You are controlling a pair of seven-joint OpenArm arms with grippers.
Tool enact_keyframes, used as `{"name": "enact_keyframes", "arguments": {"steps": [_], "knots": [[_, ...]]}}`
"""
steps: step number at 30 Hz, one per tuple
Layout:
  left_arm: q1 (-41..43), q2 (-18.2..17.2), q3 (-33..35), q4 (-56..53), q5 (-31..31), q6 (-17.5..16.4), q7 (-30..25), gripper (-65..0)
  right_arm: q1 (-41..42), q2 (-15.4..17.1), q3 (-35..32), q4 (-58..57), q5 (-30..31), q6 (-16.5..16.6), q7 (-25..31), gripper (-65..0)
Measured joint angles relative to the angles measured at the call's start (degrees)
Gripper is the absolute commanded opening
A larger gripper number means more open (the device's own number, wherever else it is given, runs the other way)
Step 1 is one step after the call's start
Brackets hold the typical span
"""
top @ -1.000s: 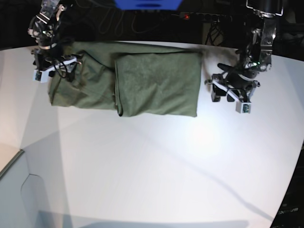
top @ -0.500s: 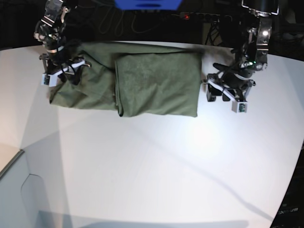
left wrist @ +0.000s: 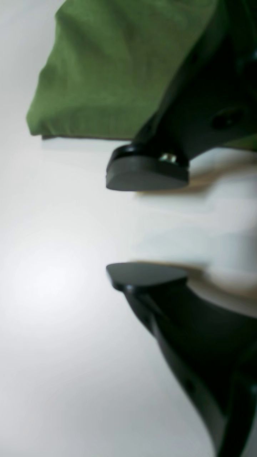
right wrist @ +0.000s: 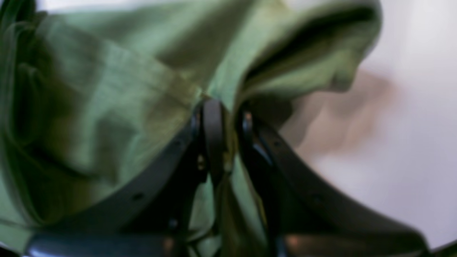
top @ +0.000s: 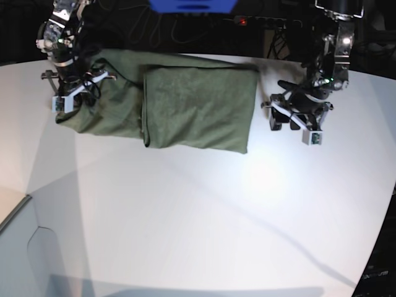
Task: Layout the t-shirt on the table in an organized manner, then fold the t-shirt properly
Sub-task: 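Grasp the other strip end with the right gripper and fold it over, then press the folded end onto the bundle and open the right gripper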
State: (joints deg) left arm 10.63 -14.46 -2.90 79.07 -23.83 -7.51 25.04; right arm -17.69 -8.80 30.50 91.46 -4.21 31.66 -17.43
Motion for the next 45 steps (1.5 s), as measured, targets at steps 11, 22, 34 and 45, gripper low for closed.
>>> {"name": "enact_keyframes", "arguments": {"steps": [11,22,34,45], "knots": [[-0.2,0.1,0.3,-3.1,-0.3,-0.3,-1.5,-33.6,-3.9,-0.1,-15.8,10.1,0.0,-0.1,-0.2,-65.0],[-1.1,2.4,1.8,-4.8,0.0,-0.2,-3.3,-33.7,-2.4,0.2,-33.6,10.4,-9.6,-0.1,0.2,-65.0],[-2.2,3.0,6.5,-4.8,-0.1,-0.2,-3.2,-33.7,4.0,0.2,-45.3,5.8,-12.8,-0.2,0.0,-65.0],[-1.9,0.8,6.3,-2.4,-0.4,-0.1,-0.3,-33.7,5.9,2.4,-50.6,0.6,-12.9,-0.1,0.0,-65.0]]}}
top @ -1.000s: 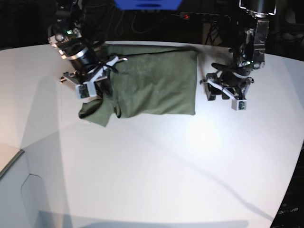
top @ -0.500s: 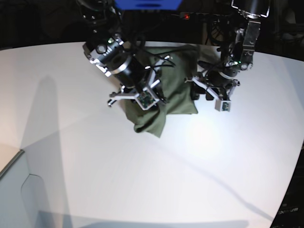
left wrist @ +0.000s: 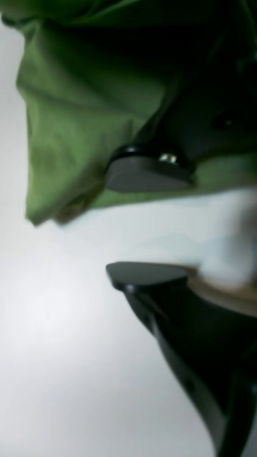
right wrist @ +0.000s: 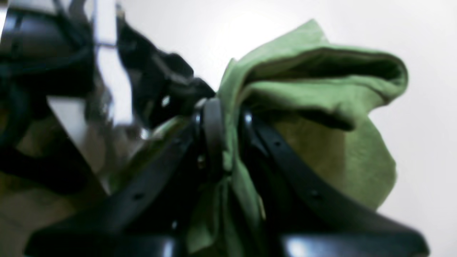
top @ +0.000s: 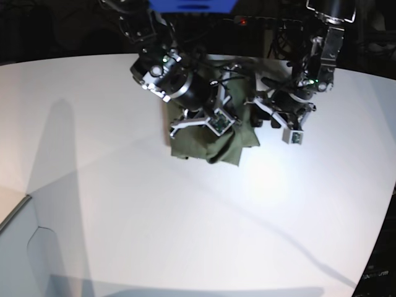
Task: Layout the t-shirt on the table in an organized manner, then fold the t-shirt properly
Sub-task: 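Press the folded end onto the bundle and open the right gripper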
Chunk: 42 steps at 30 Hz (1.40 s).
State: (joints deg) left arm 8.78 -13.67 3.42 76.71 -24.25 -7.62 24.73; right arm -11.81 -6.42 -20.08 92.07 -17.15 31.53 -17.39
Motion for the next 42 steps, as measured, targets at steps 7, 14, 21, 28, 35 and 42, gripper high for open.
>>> {"name": "enact_keyframes", "arguments": {"steps": [7,14,21,28,35,42], "knots": [[1.8,-0.9,-5.3,4.3,0.0,0.0,0.5,-33.3,1.9,3.0,-4.7,-1.2,0.0,0.0,-5.7,-48.1],[5.3,-0.9,-14.4,5.9,0.0,0.0,0.9,-33.2,-0.3,2.8,-4.5,4.3,0.4,0.0,-5.2,-27.2],[6.6,-0.8,-25.6,6.1,0.1,0.1,0.7,-33.2,-3.8,2.0,2.3,12.2,0.8,0.0,-3.9,-25.5],[6.5,-0.7,-29.9,5.9,0.2,-4.0,0.8,-33.2,-5.3,1.1,17.4,12.7,0.1,0.1,-4.5,-25.6],[6.3,-0.4,-31.1,5.9,0.3,-6.6,0.8,-33.3,-6.8,0.8,20.7,7.0,0.6,0.1,-3.6,-25.6],[6.3,-0.6,-31.1,5.9,0.4,-6.8,0.8,-33.3,-8.7,0.9,10.4,5.6,0.6,0.1,-3.3,-25.6]]}}
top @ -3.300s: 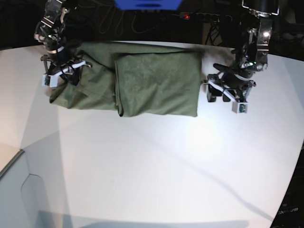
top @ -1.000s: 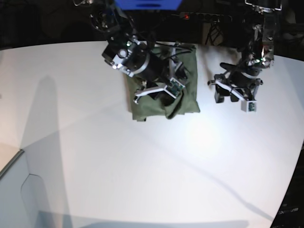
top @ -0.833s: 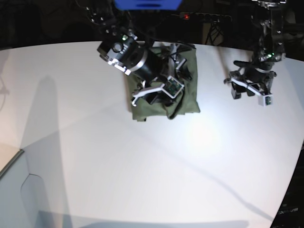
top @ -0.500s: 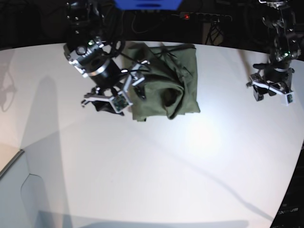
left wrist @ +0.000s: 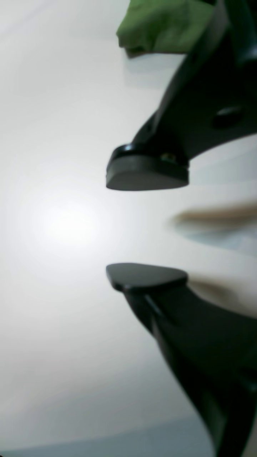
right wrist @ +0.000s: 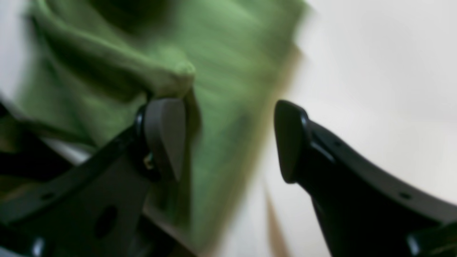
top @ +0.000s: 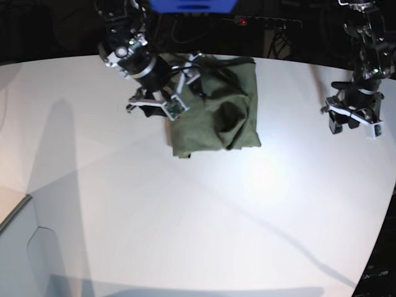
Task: Layout the t-shirt on the table in an organized manner, then fold the t-shirt properly
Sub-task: 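Press the folded end onto the bundle and open the right gripper, then grasp the bundle edge with the left gripper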
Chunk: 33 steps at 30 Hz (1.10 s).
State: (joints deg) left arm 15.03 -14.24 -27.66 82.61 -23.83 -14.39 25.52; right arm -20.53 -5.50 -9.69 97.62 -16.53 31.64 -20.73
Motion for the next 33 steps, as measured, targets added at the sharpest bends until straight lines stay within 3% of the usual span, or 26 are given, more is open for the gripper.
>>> {"name": "enact_keyframes", "arguments": {"steps": [7,12,17,24,33], "knots": [[0.2,0.1,-4.1,0.0,0.2,-0.4,0.0,-33.3,-0.2,0.6,-10.6,0.0,0.0,0.0,0.0,-25.6],[0.5,0.0,-6.3,0.0,0.2,-0.4,0.0,-33.3,0.0,5.3,-17.5,0.0,-0.1,0.0,-0.1,-25.6],[1.6,0.2,-6.8,0.0,0.0,-0.4,0.3,-33.3,0.5,5.5,-12.2,0.2,-0.2,0.0,-0.5,-25.5],[1.4,1.8,-6.7,0.0,0.0,-0.4,0.1,-33.3,1.1,0.5,-2.1,2.6,-0.1,0.0,-0.5,-25.0],[1.4,1.6,-6.6,0.0,0.0,-0.4,0.0,-33.3,9.4,-0.1,-1.4,-7.1,0.0,-0.1,-0.6,-25.4]]}}
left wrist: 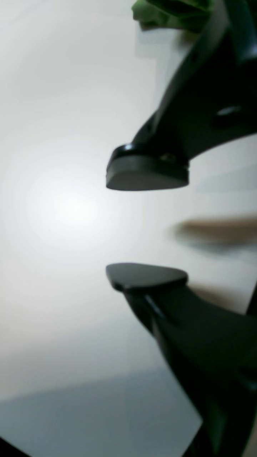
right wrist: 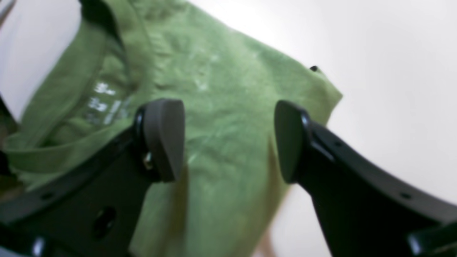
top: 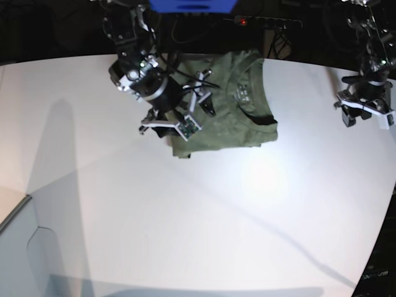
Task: Layout the t-shirt on the table in an organized manner, then fold the t-shirt properly
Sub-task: 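Grasp the bundle edge with the left gripper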
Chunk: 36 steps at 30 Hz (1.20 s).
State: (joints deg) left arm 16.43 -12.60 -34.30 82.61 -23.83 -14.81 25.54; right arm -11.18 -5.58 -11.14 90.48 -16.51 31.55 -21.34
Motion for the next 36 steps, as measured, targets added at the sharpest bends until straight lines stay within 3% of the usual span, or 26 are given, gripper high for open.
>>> {"name": "enact_keyframes", "arguments": {"steps": [7,15,25,31,36], "knots": [[0.0,0.1,-0.1,0.0,0.2,0.0,0.0,-33.3,7.0,-2.0,11.3,-7.7,0.3,0.0,0.2,-25.4],[0.7,0.1,-0.1,0.0,0.2,0.0,0.0,-33.3,11.2,-2.2,21.6,-14.9,0.4,0.0,1.0,-25.4],[0.5,0.2,-0.1,0.2,0.0,0.0,0.0,-33.3,10.9,-2.5,25.2,-9.8,-0.1,0.0,-0.1,-25.4],[1.1,2.4,6.3,5.1,-1.6,0.2,0.2,-33.2,8.2,-3.0,25.2,1.1,6.9,0.0,0.5,-25.2],[1.4,2.8,13.8,8.9,-8.5,0.2,9.0,-32.4,5.4,-2.8,25.2,4.1,6.9,0.0,0.4,-25.2]]}}
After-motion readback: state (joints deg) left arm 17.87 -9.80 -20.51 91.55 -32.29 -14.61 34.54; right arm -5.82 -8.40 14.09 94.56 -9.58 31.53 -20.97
